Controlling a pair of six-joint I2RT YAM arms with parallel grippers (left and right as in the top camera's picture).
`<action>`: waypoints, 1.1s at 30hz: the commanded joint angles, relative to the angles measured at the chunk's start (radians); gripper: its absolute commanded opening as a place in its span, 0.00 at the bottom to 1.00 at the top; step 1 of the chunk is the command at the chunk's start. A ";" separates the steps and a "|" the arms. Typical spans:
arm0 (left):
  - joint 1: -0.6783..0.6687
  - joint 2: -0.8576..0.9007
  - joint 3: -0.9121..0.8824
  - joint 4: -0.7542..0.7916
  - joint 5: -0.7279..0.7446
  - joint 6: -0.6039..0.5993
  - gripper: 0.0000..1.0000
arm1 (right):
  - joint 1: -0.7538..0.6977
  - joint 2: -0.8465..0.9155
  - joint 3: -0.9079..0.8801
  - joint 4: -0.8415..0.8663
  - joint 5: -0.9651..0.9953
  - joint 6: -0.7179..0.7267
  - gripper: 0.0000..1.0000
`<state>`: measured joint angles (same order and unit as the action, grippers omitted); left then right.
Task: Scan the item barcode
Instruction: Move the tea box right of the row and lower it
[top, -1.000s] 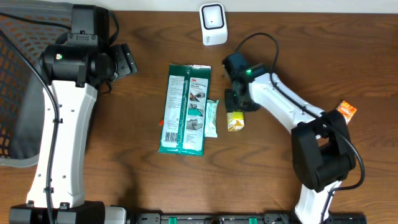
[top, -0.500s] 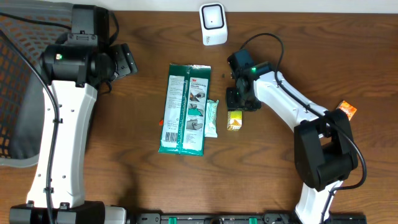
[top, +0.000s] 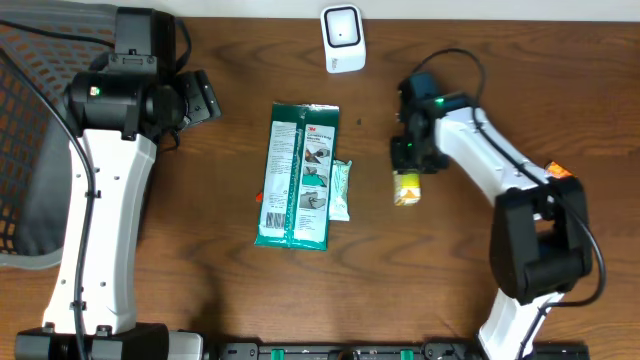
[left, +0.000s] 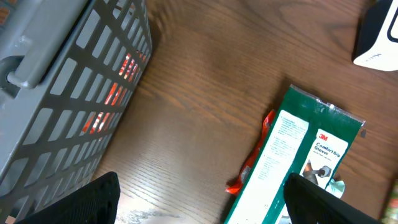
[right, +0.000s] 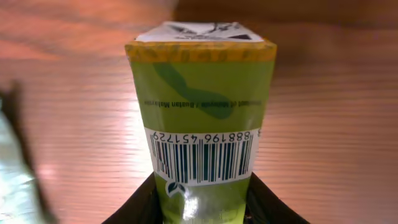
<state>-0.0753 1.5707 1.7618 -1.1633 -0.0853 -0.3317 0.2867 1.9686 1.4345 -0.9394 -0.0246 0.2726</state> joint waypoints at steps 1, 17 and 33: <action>0.003 0.003 0.005 -0.003 -0.013 0.017 0.85 | -0.070 -0.114 0.004 -0.003 0.102 -0.076 0.36; 0.003 0.003 0.005 -0.003 -0.013 0.017 0.85 | -0.146 -0.138 -0.040 -0.072 -0.108 -0.116 0.80; 0.003 0.003 0.005 -0.003 -0.013 0.017 0.85 | -0.093 -0.138 -0.157 0.042 -0.126 -0.026 0.57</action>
<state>-0.0753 1.5707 1.7618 -1.1633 -0.0853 -0.3317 0.1692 1.8317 1.3285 -0.9237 -0.1287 0.1955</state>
